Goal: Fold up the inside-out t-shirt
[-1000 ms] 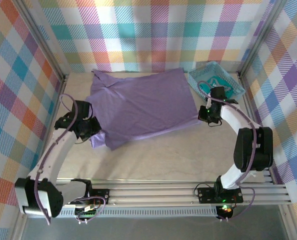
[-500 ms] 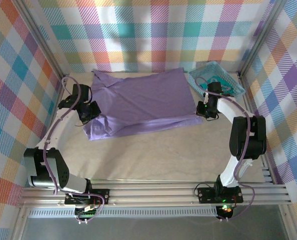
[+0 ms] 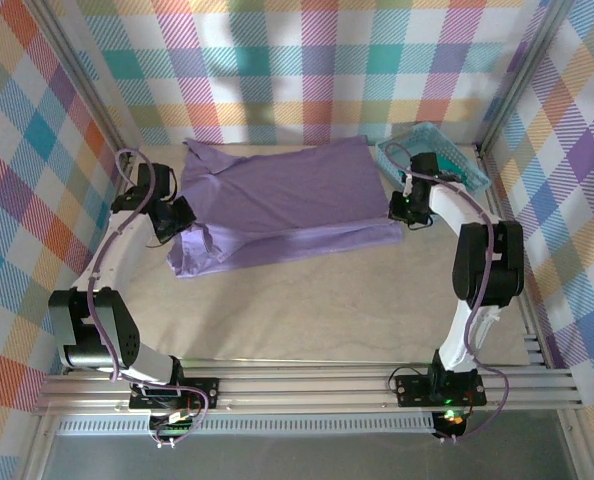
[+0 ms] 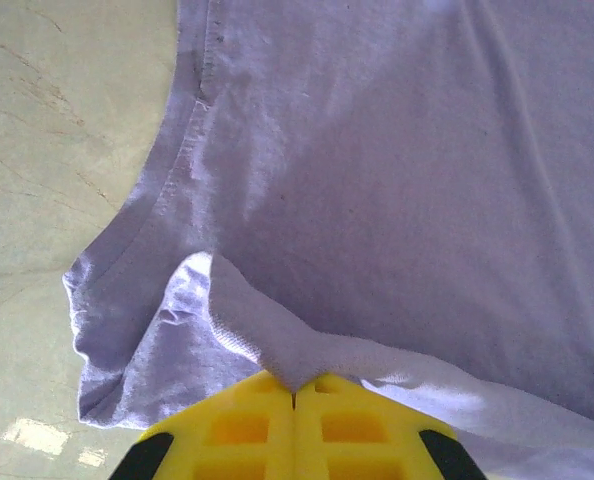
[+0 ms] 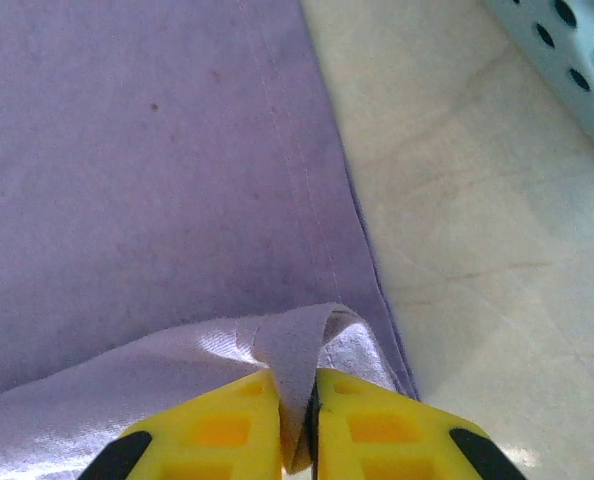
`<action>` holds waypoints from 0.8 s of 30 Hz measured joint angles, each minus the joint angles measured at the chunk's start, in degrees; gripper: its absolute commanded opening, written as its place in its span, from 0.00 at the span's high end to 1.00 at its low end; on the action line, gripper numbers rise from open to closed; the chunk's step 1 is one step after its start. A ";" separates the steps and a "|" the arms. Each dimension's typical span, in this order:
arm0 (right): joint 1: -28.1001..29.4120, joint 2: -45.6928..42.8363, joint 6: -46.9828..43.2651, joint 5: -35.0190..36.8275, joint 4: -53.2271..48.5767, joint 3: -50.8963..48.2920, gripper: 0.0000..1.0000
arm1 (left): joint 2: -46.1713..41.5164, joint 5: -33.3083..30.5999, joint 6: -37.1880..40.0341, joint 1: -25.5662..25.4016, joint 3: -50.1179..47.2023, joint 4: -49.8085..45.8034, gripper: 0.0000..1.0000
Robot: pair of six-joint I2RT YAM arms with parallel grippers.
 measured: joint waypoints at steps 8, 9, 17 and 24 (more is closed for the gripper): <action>0.37 4.42 -0.57 0.04 -1.07 5.09 0.85 | 0.50 0.02 -0.02 0.92 0.00 0.72 1.00; 0.46 4.85 -0.76 0.04 -1.38 5.64 0.85 | 0.72 0.07 -0.02 1.01 0.00 0.96 1.00; 1.05 8.07 -1.31 0.24 -2.69 9.42 0.85 | 2.71 0.13 -0.04 1.16 0.37 1.68 1.00; 1.42 12.07 -1.44 0.63 -3.37 15.08 0.77 | 8.52 -0.35 -0.07 1.27 4.59 3.39 1.00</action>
